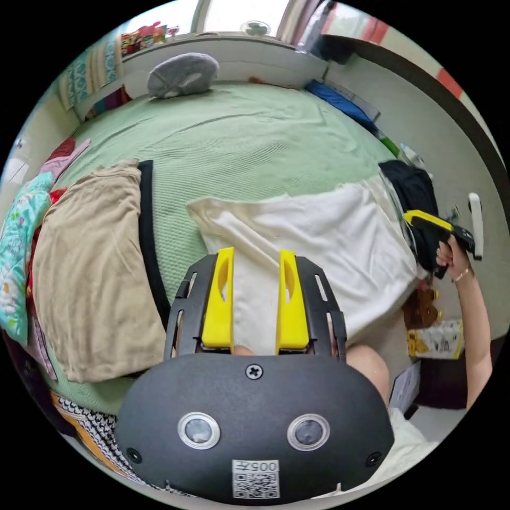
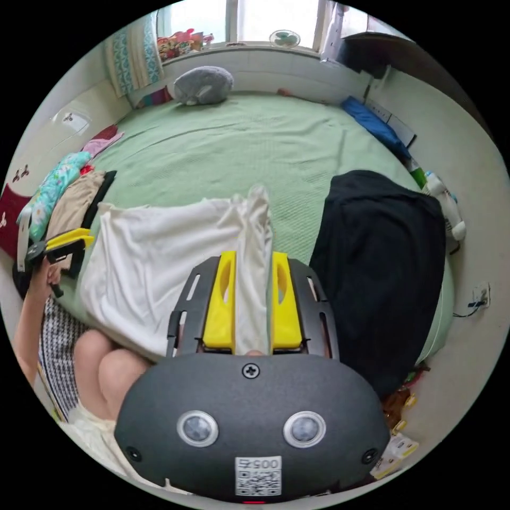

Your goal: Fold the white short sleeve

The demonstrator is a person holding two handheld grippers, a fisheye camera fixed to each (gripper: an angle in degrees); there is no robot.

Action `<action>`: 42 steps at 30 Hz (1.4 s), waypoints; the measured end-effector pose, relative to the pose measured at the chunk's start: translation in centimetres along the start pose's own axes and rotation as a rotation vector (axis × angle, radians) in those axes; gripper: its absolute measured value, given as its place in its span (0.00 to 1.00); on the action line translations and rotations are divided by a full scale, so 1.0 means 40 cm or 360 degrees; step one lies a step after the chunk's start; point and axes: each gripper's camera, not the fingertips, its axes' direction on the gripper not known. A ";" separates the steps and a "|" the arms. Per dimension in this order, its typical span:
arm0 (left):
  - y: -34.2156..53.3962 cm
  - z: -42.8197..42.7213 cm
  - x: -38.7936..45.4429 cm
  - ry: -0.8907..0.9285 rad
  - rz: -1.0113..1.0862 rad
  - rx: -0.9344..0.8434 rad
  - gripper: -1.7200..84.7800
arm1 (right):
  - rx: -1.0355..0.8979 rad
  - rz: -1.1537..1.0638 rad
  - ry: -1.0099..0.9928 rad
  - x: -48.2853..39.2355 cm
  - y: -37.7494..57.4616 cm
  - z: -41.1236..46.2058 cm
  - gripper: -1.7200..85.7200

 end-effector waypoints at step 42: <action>-0.049 0.280 1.169 -0.0216 0.0748 -0.0018 0.22 | 0.0104 0.0446 -0.0217 0.393 0.590 -0.245 0.08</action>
